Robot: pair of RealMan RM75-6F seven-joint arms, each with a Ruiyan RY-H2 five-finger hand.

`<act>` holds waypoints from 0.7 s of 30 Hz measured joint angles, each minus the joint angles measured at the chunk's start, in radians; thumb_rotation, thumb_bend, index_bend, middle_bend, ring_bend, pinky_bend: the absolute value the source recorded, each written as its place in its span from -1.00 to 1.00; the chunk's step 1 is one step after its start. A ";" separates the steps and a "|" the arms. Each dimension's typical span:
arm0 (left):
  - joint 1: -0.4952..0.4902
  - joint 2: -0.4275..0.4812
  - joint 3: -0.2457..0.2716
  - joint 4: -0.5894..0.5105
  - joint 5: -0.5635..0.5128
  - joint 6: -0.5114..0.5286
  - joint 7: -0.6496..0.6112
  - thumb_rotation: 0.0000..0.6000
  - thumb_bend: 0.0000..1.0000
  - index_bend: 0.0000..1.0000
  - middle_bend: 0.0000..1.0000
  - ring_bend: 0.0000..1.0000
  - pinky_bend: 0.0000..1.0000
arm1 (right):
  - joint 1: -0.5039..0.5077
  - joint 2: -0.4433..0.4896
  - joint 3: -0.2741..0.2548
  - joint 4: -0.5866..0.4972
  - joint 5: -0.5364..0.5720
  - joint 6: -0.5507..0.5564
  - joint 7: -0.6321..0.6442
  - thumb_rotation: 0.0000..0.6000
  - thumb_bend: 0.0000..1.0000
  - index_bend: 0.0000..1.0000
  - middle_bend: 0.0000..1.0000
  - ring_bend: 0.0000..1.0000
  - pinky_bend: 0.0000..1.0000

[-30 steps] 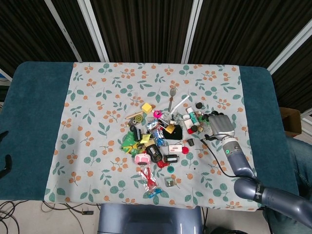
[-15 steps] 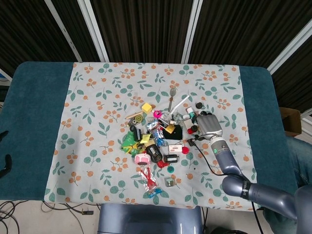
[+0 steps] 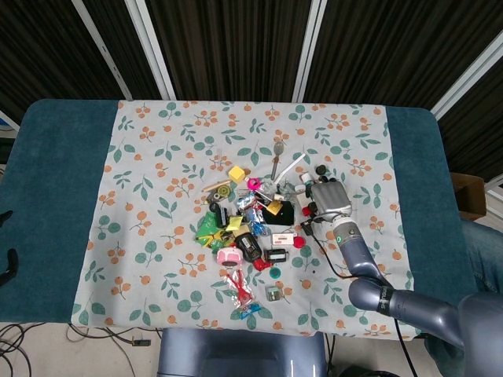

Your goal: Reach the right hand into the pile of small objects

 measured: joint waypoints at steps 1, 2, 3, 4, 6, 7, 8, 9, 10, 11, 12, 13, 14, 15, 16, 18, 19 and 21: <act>0.000 0.000 -0.001 0.000 -0.001 0.000 -0.001 1.00 0.17 -0.79 -1.00 -0.82 -0.81 | 0.001 -0.001 -0.001 0.002 0.002 0.000 0.000 1.00 -0.34 -0.13 -0.11 -0.60 -0.51; 0.000 0.001 -0.001 -0.001 -0.001 0.000 -0.001 1.00 0.17 -0.79 -1.00 -0.82 -0.81 | 0.001 -0.002 -0.003 0.003 0.004 -0.001 0.000 1.00 -0.33 -0.12 -0.10 -0.59 -0.51; 0.000 0.001 -0.002 -0.003 -0.002 0.001 -0.001 1.00 0.17 -0.79 -1.00 -0.82 -0.81 | 0.001 -0.003 -0.005 0.006 0.005 -0.002 0.000 1.00 -0.32 -0.11 -0.09 -0.59 -0.51; 0.000 0.002 -0.002 -0.003 -0.002 0.001 -0.001 1.00 0.17 -0.79 -1.00 -0.82 -0.81 | 0.001 -0.005 -0.007 0.008 0.006 -0.003 0.000 1.00 -0.31 -0.10 -0.08 -0.58 -0.51; 0.000 0.002 -0.002 -0.002 -0.003 0.000 -0.001 1.00 0.17 -0.79 -1.00 -0.82 -0.81 | 0.002 -0.009 -0.010 0.016 0.007 -0.005 0.001 1.00 -0.29 -0.07 -0.07 -0.58 -0.51; 0.000 0.002 -0.002 -0.001 -0.003 -0.001 -0.001 1.00 0.17 -0.79 -1.00 -0.82 -0.81 | 0.003 -0.011 -0.011 0.020 0.008 -0.007 0.002 1.00 -0.28 -0.06 -0.06 -0.58 -0.51; 0.000 0.002 -0.001 -0.001 -0.003 -0.001 -0.001 1.00 0.17 -0.79 -1.00 -0.82 -0.81 | 0.005 -0.015 -0.011 0.027 0.009 -0.010 0.004 1.00 -0.28 -0.06 -0.06 -0.58 -0.51; 0.000 0.002 -0.001 -0.001 -0.003 -0.001 -0.001 1.00 0.17 -0.79 -1.00 -0.82 -0.81 | 0.006 -0.018 -0.011 0.031 0.009 -0.011 0.006 1.00 -0.28 -0.05 -0.05 -0.57 -0.51; 0.000 0.001 -0.001 -0.001 -0.003 -0.001 0.001 1.00 0.17 -0.79 -1.00 -0.82 -0.81 | 0.006 -0.020 -0.012 0.035 0.008 -0.012 0.007 1.00 -0.28 -0.05 -0.04 -0.57 -0.51; 0.000 0.001 -0.001 -0.002 -0.004 -0.001 0.002 1.00 0.17 -0.79 -1.00 -0.82 -0.81 | 0.007 -0.022 -0.012 0.039 0.008 -0.013 0.009 1.00 -0.28 -0.05 -0.04 -0.57 -0.51; 0.000 0.001 -0.002 -0.002 -0.005 -0.001 0.002 1.00 0.17 -0.79 -1.00 -0.82 -0.81 | 0.008 -0.025 -0.013 0.044 0.007 -0.014 0.011 1.00 -0.27 -0.05 -0.03 -0.56 -0.51; 0.000 0.002 -0.002 -0.003 -0.005 -0.001 0.002 1.00 0.17 -0.79 -1.00 -0.82 -0.81 | 0.008 -0.026 -0.014 0.048 0.006 -0.015 0.013 1.00 -0.26 -0.04 -0.03 -0.56 -0.51; 0.000 0.002 -0.003 -0.003 -0.006 0.000 0.001 1.00 0.17 -0.79 -1.00 -0.82 -0.81 | 0.009 -0.028 -0.014 0.052 0.006 -0.016 0.014 1.00 -0.25 -0.04 -0.02 -0.56 -0.51; 0.001 0.002 -0.003 -0.002 -0.007 0.000 0.000 1.00 0.17 -0.79 -1.00 -0.82 -0.81 | 0.009 -0.030 -0.015 0.057 0.005 -0.017 0.016 1.00 -0.24 -0.04 -0.02 -0.55 -0.51; 0.001 0.003 -0.003 -0.002 -0.008 0.000 -0.001 1.00 0.17 -0.79 -1.00 -0.82 -0.81 | 0.010 -0.032 -0.015 0.062 0.004 -0.018 0.017 1.00 -0.23 -0.04 -0.01 -0.55 -0.51; 0.001 0.003 -0.004 -0.002 -0.009 -0.001 -0.002 1.00 0.17 -0.79 -1.00 -0.82 -0.81 | 0.011 -0.036 -0.017 0.072 0.001 -0.020 0.020 1.00 -0.21 -0.03 0.01 -0.53 -0.51; 0.001 0.004 -0.004 -0.002 -0.009 -0.001 -0.001 1.00 0.17 -0.79 -1.00 -0.82 -0.81 | 0.011 -0.037 -0.018 0.076 -0.001 -0.021 0.021 1.00 -0.20 -0.03 0.03 -0.52 -0.51; 0.001 0.003 -0.003 -0.002 -0.009 -0.002 -0.001 1.00 0.17 -0.79 -1.00 -0.82 -0.81 | 0.012 -0.039 -0.020 0.081 -0.003 -0.025 0.024 1.00 -0.19 -0.01 0.06 -0.49 -0.51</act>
